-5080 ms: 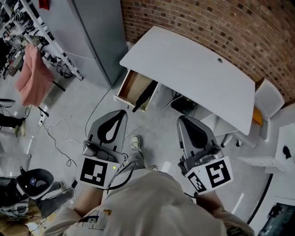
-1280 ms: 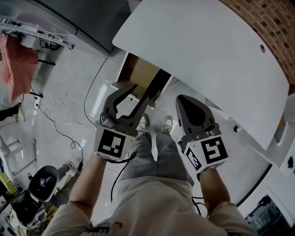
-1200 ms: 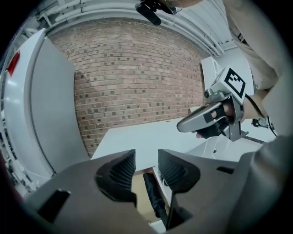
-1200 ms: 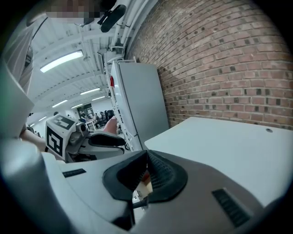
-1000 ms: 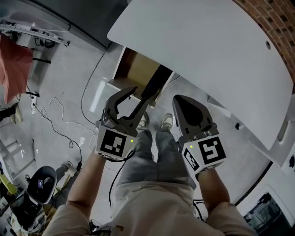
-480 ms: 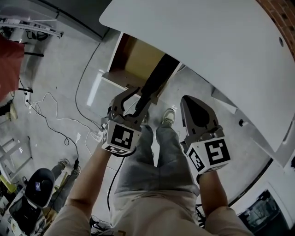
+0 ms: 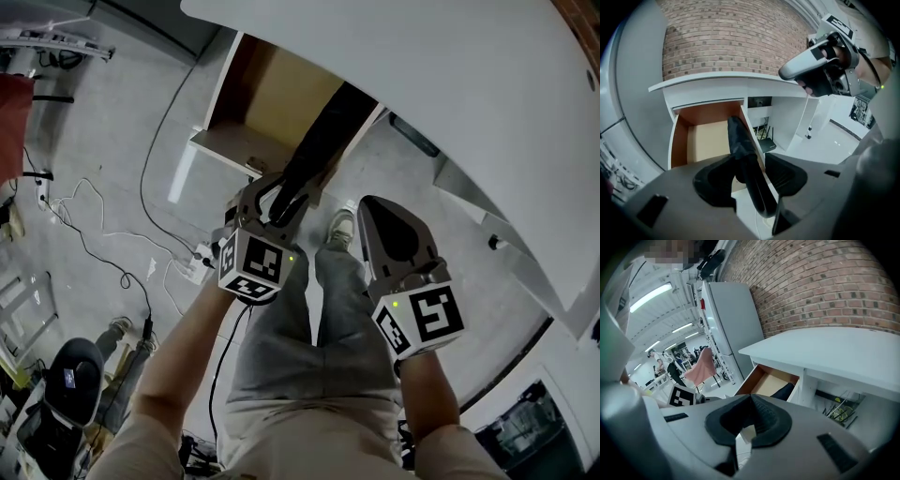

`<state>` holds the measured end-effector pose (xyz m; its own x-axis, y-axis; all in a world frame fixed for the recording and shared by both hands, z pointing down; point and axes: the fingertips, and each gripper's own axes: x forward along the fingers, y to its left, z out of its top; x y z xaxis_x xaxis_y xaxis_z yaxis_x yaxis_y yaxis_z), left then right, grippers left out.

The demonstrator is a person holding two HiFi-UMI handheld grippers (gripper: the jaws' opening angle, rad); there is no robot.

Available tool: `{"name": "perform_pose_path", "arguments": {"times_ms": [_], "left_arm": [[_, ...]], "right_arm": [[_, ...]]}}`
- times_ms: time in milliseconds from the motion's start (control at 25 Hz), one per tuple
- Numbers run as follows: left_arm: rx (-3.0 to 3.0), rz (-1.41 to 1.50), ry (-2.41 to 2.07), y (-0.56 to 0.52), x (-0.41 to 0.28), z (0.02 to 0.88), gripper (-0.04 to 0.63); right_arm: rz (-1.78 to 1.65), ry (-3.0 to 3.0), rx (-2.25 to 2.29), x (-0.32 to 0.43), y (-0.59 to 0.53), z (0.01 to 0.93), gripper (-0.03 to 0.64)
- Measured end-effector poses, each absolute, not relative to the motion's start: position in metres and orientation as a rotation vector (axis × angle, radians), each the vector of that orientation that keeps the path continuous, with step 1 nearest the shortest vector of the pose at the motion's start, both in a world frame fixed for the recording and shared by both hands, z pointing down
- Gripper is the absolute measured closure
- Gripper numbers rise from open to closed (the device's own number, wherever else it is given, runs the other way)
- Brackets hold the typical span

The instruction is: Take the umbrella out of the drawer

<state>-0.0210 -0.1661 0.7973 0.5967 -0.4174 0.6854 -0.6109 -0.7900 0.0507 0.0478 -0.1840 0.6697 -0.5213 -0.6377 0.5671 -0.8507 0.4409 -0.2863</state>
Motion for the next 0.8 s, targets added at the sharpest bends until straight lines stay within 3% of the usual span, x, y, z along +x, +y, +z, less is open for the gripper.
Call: {"name": "perform_pose_path", "arguments": {"times_ms": [280,400,480,800], "left_arm": [[2.498,0.950,-0.908,-0.172,-0.022,0.826,0.419],[2.499,0.942,-0.956,-0.175,-0.021,0.830,0.453],[2.498,0.927,-0.992,-0.177,-0.020,0.830,0.521],[2.484,0.931,-1.037,-0.180,-0.034,0.823,0.553]], "right_arm": [[0.806,-2.307,1.249,0.047,-0.181,0.688,0.609],[0.809,-2.304,1.242,0.048,-0.179,0.692,0.609],[0.809,-2.300,1.243,0.051,-0.179,0.694,0.609],[0.784,-2.282,1.290,0.064,-0.185,0.684,0.609]]}}
